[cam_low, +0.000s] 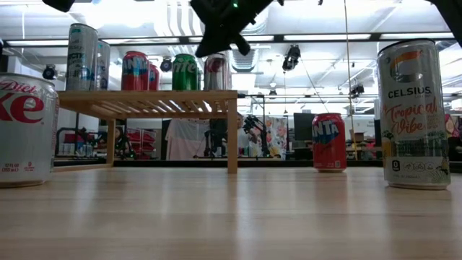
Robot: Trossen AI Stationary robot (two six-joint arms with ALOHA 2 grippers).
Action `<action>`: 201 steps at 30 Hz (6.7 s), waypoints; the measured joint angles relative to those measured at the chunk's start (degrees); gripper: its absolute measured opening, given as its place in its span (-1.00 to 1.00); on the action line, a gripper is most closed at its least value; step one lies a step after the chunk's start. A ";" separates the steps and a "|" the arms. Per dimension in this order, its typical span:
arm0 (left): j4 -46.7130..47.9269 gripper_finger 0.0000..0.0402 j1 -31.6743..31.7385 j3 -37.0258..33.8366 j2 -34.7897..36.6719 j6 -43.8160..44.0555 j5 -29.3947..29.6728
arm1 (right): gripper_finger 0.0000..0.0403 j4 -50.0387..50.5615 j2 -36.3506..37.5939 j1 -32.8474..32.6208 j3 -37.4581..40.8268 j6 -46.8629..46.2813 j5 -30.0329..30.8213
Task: Place canned beverage on shelf
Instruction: Put the top red/silver soda can on the shelf aligned with the other red/silver soda can, then put the orange soda can on the shelf aligned with the other orange soda can
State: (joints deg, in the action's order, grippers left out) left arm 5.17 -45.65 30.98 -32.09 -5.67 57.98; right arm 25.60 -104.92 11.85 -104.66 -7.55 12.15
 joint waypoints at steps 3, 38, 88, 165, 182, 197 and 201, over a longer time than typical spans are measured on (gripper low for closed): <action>0.01 -1.00 -0.01 0.00 -0.50 0.00 0.00 | -0.94 -2.26 -0.12 -0.74 0.00 0.69 6.60; -0.04 -1.00 -0.02 0.00 -1.21 -0.22 0.09 | -0.94 1.40 0.78 -3.33 -2.17 2.08 15.06; -18.25 -1.00 0.00 0.02 -11.77 2.03 3.52 | -0.94 51.88 25.64 11.83 23.32 -12.46 -2.08; -23.77 -1.00 0.72 0.13 -16.10 0.20 3.60 | 0.40 23.86 27.77 6.80 36.09 -14.89 -1.49; -30.23 -0.44 8.05 0.14 -24.15 0.61 4.94 | 0.40 13.37 26.63 -14.99 24.47 -4.42 -1.62; -29.67 0.69 11.12 8.91 -39.99 -2.46 11.98 | 0.40 -7.43 14.99 -16.39 23.19 3.24 5.14; -27.77 0.72 13.05 10.83 -43.57 -2.15 12.02 | 0.40 -7.46 11.99 -16.21 20.37 4.14 7.53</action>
State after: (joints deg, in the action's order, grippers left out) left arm -22.60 -32.60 41.81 -75.66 -7.82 69.99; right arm 18.13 -92.93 -4.36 -84.29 -3.41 19.67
